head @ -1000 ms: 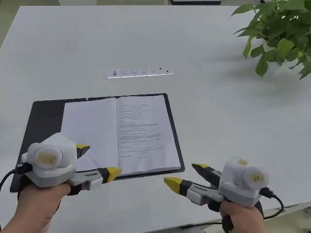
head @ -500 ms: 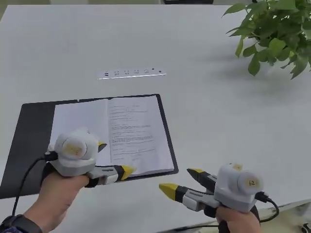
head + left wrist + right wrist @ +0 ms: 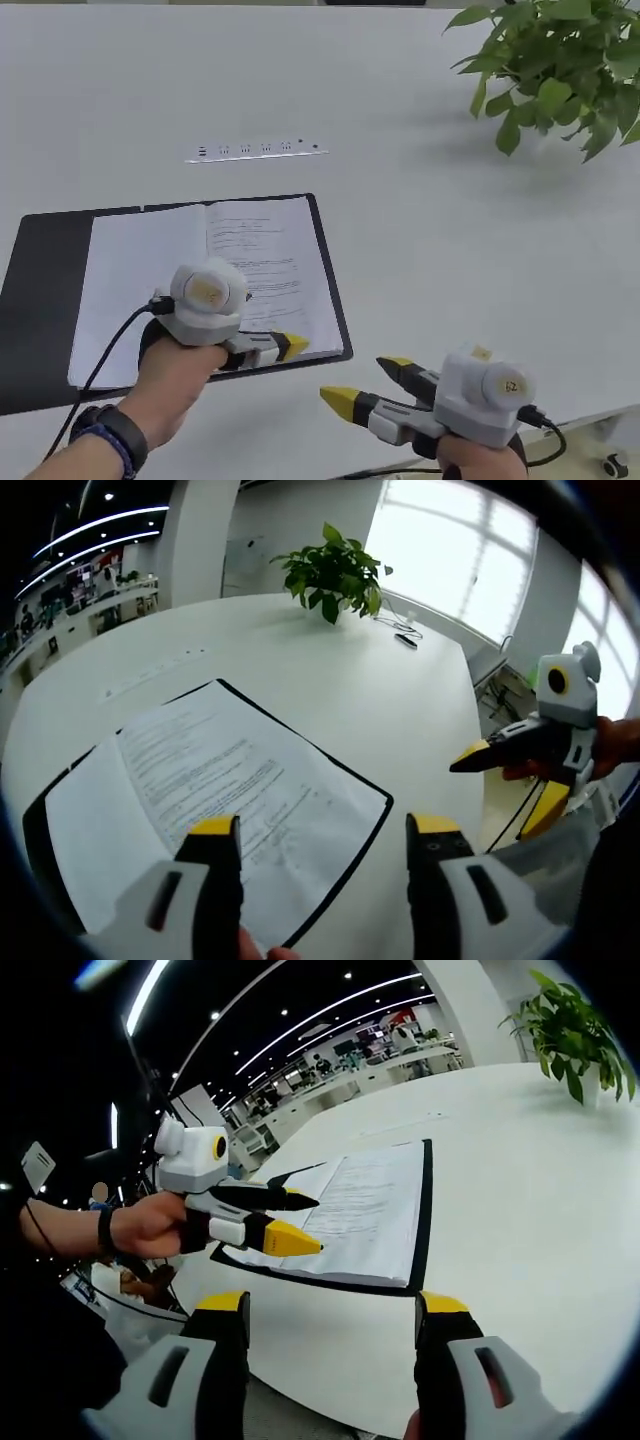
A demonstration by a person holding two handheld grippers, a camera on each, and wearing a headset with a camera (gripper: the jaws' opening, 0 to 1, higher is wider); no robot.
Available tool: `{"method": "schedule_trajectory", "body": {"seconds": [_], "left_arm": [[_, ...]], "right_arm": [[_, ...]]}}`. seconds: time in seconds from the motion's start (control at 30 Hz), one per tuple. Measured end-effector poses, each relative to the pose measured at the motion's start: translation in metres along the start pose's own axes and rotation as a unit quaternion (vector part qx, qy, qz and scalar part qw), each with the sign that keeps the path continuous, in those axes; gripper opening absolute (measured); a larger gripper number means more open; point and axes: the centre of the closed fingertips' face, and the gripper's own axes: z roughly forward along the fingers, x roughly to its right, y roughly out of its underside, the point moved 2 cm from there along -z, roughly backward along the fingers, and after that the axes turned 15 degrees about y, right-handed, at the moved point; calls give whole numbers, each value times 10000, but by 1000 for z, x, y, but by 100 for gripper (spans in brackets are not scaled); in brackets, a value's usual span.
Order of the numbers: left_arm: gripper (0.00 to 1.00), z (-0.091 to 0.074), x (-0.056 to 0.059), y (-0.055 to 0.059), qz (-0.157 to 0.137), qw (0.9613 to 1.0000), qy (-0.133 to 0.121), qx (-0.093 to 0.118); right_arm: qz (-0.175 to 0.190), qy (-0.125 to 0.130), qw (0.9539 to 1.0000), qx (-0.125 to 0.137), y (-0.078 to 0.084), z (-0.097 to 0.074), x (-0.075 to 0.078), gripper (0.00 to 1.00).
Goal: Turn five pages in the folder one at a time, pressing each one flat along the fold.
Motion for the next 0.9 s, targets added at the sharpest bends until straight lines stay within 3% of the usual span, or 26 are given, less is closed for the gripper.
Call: {"method": "schedule_trajectory", "body": {"seconds": [0.4,0.57,0.73,0.9], "left_arm": [[67,39,-8,5,-43,9997,-76,-211],[68,54,-11,7,149,9991,-270,-275],[72,61,-10,15,268,9979,-416,-426],[71,61,-12,14,203,9976,-562,-352]], "right_arm": [[131,-62,9998,-115,8,7,0,65],[118,-65,9998,-165,9,5,-1,65],[161,-30,9997,-160,8,-1,4,65],[326,12,9993,-184,10,1,9,63]]}}
